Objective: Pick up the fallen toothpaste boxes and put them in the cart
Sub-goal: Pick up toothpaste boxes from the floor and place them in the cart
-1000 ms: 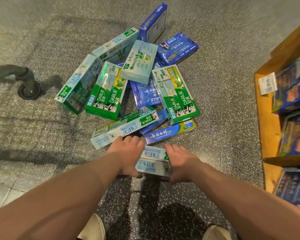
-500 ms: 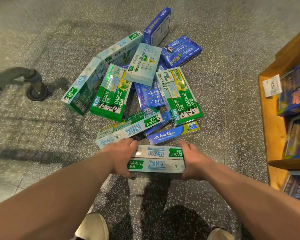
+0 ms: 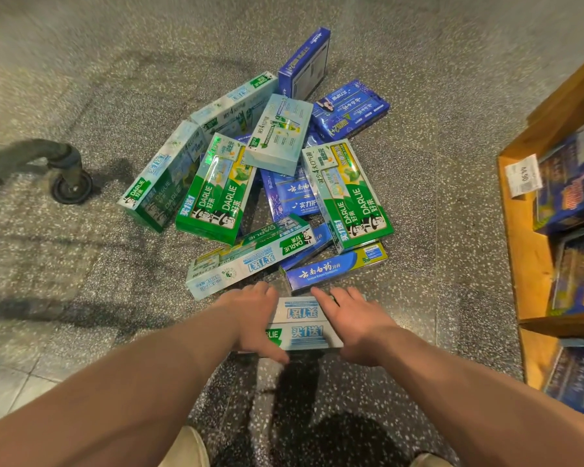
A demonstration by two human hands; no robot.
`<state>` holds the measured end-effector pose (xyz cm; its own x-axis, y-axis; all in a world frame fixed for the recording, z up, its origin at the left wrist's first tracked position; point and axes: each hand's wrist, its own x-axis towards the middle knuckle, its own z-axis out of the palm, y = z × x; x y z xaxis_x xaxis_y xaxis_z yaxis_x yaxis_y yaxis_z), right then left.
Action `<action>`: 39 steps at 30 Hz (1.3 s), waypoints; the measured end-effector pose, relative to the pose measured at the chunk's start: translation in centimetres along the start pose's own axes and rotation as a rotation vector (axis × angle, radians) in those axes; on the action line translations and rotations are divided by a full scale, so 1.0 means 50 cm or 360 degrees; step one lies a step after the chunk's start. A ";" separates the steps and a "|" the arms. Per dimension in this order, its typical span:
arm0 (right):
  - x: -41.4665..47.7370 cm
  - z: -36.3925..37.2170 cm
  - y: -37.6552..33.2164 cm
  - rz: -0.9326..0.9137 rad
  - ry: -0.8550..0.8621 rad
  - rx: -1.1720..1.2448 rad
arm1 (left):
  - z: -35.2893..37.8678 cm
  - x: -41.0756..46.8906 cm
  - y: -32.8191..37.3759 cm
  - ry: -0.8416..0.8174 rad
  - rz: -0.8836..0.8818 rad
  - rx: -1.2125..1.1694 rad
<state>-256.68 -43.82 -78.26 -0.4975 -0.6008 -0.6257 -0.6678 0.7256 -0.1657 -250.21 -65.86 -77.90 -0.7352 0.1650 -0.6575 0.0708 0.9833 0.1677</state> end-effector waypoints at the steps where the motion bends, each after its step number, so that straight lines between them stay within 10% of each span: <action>1: -0.001 -0.004 0.003 -0.0014 -0.0032 -0.0009 | -0.001 0.004 0.006 0.0024 0.0008 -0.0083; 25: -0.070 -0.087 0.079 -0.0451 0.0105 -0.0353 | -0.055 0.011 0.010 0.0098 0.0079 -0.0566; 39: -0.470 -0.467 0.006 0.0043 0.0560 0.0003 | -0.465 -0.374 0.102 0.0592 -0.0872 -0.1812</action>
<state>-258.12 -37.32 -45.81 -0.6753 -0.6601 -0.3290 -0.6511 0.7431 -0.1545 -251.78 -65.72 -47.64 -0.6401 -0.4424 -0.6281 -0.7631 0.2709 0.5868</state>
